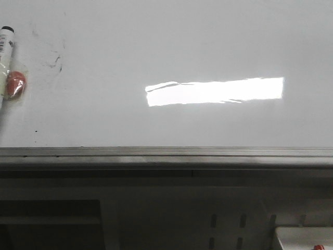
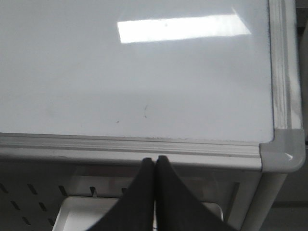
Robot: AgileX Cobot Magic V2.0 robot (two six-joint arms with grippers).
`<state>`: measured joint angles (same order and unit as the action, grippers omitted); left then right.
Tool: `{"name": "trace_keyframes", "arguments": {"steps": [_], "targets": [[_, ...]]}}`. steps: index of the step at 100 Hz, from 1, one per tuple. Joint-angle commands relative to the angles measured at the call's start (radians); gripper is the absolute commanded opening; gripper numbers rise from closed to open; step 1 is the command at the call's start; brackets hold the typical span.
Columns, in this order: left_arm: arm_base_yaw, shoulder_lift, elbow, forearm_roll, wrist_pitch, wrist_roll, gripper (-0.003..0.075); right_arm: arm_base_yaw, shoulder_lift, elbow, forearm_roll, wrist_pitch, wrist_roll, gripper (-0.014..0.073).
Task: Write number 4 on whiteboard
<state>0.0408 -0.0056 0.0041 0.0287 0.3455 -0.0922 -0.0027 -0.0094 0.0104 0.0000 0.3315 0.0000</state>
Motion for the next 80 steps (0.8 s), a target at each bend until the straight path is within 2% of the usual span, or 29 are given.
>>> {"name": "trace_keyframes", "arguments": {"steps": [1,20,44,54,80], "targets": [[0.001,-0.025,0.034,-0.009,-0.046,0.003,-0.002,-0.007,-0.016,0.024,-0.015,-0.014,0.0,-0.0066],[0.001,-0.025,0.034,-0.007,-0.069,0.003,-0.002,-0.007,-0.016,0.024,-0.015,-0.07,0.0,-0.0066],[0.001,-0.025,0.034,-0.007,-0.232,0.001,-0.002,-0.007,-0.016,0.024,-0.015,-0.356,0.0,-0.0066],[0.001,-0.025,0.034,-0.007,-0.239,0.001,-0.002,-0.007,-0.016,0.024,-0.015,-0.431,0.0,-0.0066],[0.003,-0.025,0.03,-0.004,-0.368,0.001,-0.002,-0.007,-0.016,0.024,-0.015,-0.588,0.0,-0.0066]]}}
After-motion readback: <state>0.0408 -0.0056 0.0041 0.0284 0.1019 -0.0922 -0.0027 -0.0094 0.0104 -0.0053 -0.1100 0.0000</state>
